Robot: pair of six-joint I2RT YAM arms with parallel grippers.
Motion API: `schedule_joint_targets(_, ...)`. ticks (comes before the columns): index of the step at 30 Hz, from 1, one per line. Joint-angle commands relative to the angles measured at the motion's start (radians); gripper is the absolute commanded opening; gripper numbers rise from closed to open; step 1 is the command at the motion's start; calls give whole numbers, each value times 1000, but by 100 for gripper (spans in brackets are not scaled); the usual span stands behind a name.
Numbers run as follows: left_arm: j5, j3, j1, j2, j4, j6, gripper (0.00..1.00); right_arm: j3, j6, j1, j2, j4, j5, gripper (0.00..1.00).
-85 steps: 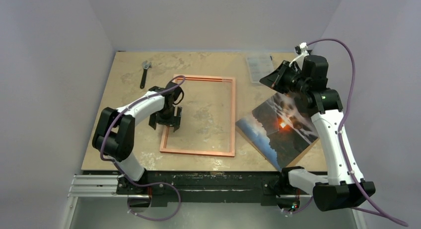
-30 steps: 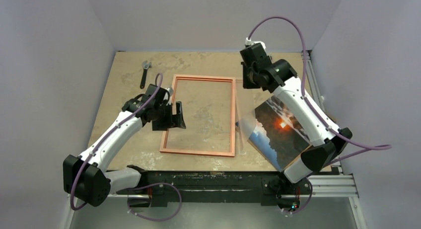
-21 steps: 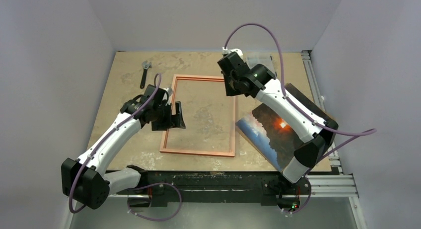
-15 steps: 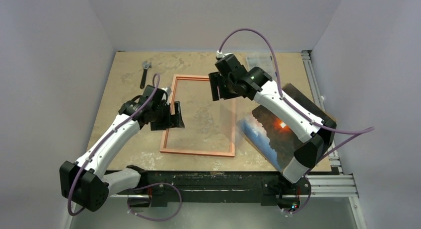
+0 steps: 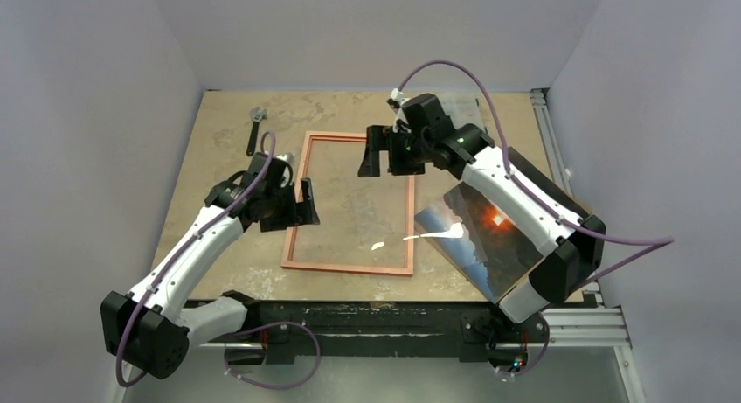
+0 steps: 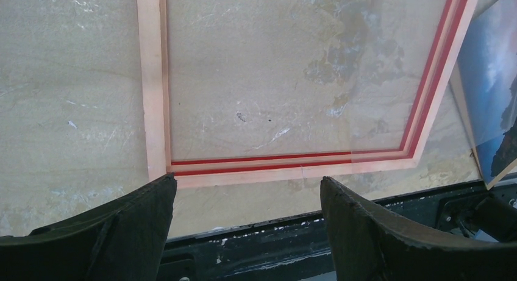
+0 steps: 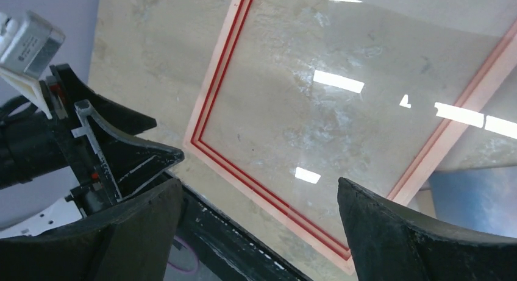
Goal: Put the photo into the frame
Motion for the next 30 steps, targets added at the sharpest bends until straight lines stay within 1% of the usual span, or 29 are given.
schedule_joint_targets(1,36,-25,-3,22,47,-20,85,-146,62,-155,-94,151,-221,96)
schedule_joint_targets(6,158,-91,-4,53,210,-93,85,-302,43,-328,-167,168,-217,98)
schedule_joint_targets(10,269,-153,-5,133,403,-183,84,-411,19,-480,-209,156,-168,98)
schedule_joint_targets(15,338,-203,-12,259,609,-285,82,-537,-9,-629,-222,163,-67,98)
schedule_joint_targets(19,351,-220,-23,330,695,-330,81,-622,-14,-730,-181,225,-41,98)
schedule_joint_targets(23,344,-218,-29,365,713,-333,81,-660,-25,-769,-88,291,-79,98)
schedule_joint_targets(30,345,-214,-31,392,729,-328,81,-654,-56,-775,99,382,-200,98)
